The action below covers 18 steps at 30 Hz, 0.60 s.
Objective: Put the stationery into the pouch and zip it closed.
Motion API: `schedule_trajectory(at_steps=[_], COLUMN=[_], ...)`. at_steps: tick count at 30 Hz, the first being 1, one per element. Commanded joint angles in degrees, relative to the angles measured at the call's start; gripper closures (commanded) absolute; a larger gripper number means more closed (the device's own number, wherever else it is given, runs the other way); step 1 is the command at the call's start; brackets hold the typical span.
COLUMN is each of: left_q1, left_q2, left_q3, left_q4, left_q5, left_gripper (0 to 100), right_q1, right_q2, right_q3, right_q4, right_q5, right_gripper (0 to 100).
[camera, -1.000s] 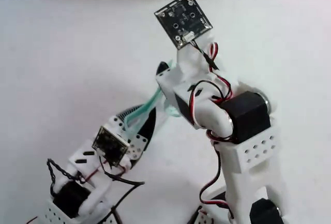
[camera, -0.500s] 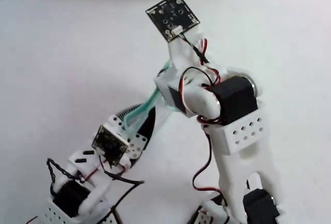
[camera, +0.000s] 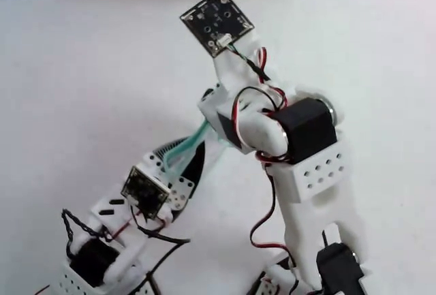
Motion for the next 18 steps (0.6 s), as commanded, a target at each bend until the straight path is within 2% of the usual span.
schedule_trajectory(at_steps=[1,7,12,18], left_q1=[-0.66,-0.66,-0.66,-0.66], left_q2=[0.13,0.13,0.13,0.13], left_q3=[0.18,0.18,0.18,0.18], left_q4=[-0.70,-0.70,-0.70,-0.70], left_q5=[-1.05,-1.05,-1.14,-1.14], left_gripper=[98,98,98,98], right_q1=[-1.63,-1.19,-1.19,-0.57], right_q2=[0.22,-1.80,-4.53,-4.79], right_q3=[-1.58,-1.67,-1.23,1.49], right_q4=[0.31,0.48,0.75,0.84], right_q5=[1.23,1.32,1.14,1.41], right_gripper=[97.8,97.5,83.3,88.3])
